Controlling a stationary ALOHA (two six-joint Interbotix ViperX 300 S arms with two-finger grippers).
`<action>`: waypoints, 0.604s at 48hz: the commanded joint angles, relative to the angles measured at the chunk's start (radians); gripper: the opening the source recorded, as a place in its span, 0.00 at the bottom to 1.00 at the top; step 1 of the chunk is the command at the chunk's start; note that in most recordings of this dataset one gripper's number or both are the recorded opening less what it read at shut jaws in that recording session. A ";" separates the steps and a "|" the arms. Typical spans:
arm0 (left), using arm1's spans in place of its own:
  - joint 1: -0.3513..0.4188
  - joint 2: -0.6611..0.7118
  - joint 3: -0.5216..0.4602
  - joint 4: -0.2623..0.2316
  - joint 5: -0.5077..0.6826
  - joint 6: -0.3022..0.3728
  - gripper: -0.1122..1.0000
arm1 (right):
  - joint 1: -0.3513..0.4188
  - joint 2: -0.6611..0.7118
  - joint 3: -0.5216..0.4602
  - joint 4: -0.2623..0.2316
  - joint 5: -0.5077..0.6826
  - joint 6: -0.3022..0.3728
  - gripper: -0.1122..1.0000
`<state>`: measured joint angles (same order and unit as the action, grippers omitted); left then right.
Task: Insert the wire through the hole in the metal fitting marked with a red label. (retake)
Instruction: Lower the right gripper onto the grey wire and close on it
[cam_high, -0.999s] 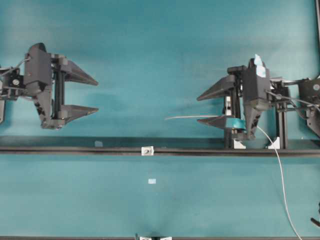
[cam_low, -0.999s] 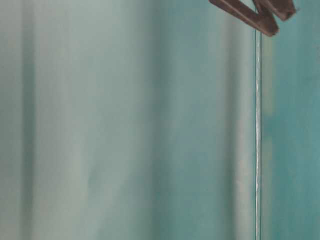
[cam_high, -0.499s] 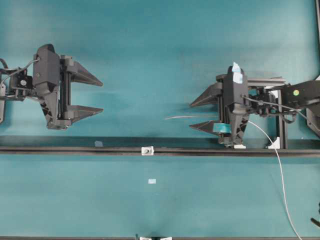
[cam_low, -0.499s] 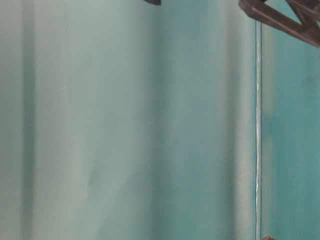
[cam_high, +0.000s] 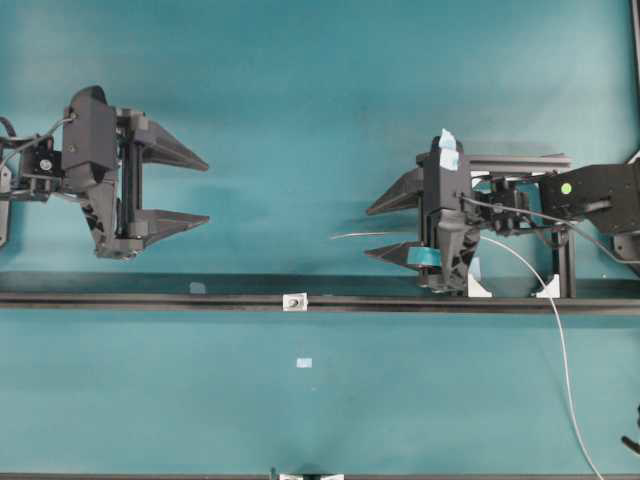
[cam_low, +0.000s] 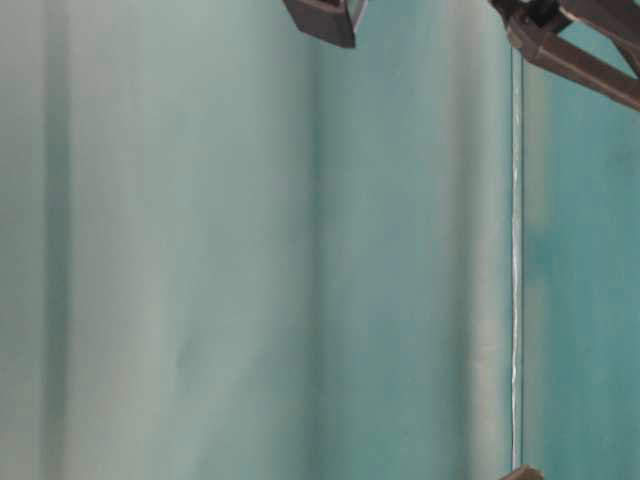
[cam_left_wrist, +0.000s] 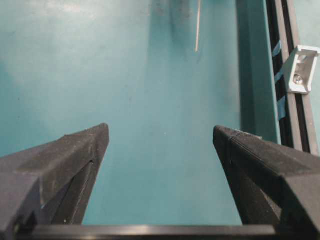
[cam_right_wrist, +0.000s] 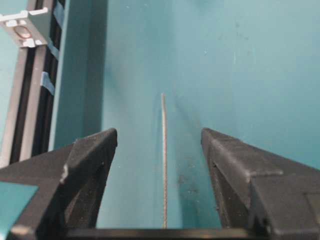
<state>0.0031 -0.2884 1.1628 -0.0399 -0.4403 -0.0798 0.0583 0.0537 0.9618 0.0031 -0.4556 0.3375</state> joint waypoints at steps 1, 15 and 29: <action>0.003 -0.005 -0.006 0.000 -0.012 0.002 0.72 | -0.009 0.005 -0.023 0.014 -0.011 0.002 0.77; 0.003 -0.006 -0.006 0.000 -0.011 0.002 0.70 | -0.031 0.037 -0.026 0.061 -0.011 0.002 0.77; 0.003 -0.005 -0.008 0.000 -0.012 0.002 0.70 | -0.043 0.041 -0.023 0.069 -0.011 0.000 0.76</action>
<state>0.0046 -0.2869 1.1628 -0.0383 -0.4418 -0.0813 0.0184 0.1043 0.9511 0.0675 -0.4571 0.3390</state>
